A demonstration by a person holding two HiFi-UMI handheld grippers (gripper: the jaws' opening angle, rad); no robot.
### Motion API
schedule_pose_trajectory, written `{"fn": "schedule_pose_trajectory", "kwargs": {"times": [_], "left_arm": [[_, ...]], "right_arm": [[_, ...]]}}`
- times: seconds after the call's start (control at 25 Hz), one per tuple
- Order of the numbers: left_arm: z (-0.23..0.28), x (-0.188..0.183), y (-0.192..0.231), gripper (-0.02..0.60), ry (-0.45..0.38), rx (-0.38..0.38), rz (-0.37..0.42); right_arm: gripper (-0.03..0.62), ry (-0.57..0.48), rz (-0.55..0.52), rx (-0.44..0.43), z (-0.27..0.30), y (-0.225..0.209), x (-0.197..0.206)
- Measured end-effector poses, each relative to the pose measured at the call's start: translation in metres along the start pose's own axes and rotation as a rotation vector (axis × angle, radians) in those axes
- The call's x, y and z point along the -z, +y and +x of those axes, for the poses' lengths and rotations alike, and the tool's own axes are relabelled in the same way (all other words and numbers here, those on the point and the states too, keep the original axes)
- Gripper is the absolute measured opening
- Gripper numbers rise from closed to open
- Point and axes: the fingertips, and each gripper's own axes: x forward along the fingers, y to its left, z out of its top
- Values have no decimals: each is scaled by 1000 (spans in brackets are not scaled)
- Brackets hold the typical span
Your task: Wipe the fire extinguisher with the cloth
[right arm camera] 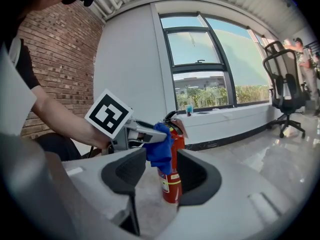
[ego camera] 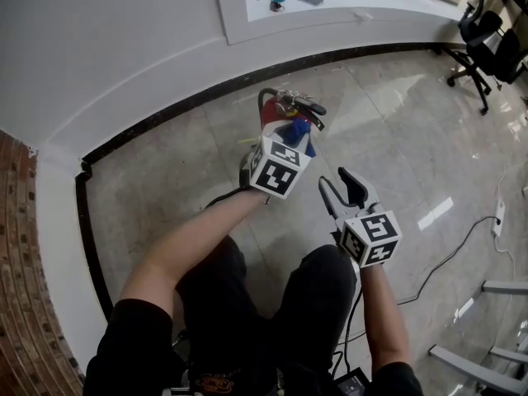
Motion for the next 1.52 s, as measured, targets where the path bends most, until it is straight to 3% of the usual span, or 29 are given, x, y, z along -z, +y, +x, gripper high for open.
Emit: {"fn": "schedule_pose_trajectory", "kwargs": {"times": [0.12,0.28,0.52,0.72,0.84,1.0,1.32,1.52], "left_arm": [[-12,13,13,110,3,5,-15],[-22,23,47,111,-38,-37,-70],[-19,32,98,111,-73,-112,-79],[3,38,131,109,-95,-81,-138],[19,44,145,109,-95,-56,-146],[35,56,151,109,-87,-41,-117],[31,100,129,100,-81,-14,-175],[10,98,108,100,-132,-30,-179]], "right_arm": [[186,16,0,-5,0,-2,9],[184,30,-6,-15,10,-1,18],[185,46,-24,-50,32,10,26],[179,33,-42,-71,55,12,27],[141,32,-72,-83,68,16,28],[2,42,-103,-110,78,20,30],[2,74,-116,-144,87,23,44],[2,96,-120,-168,87,28,57]]}}
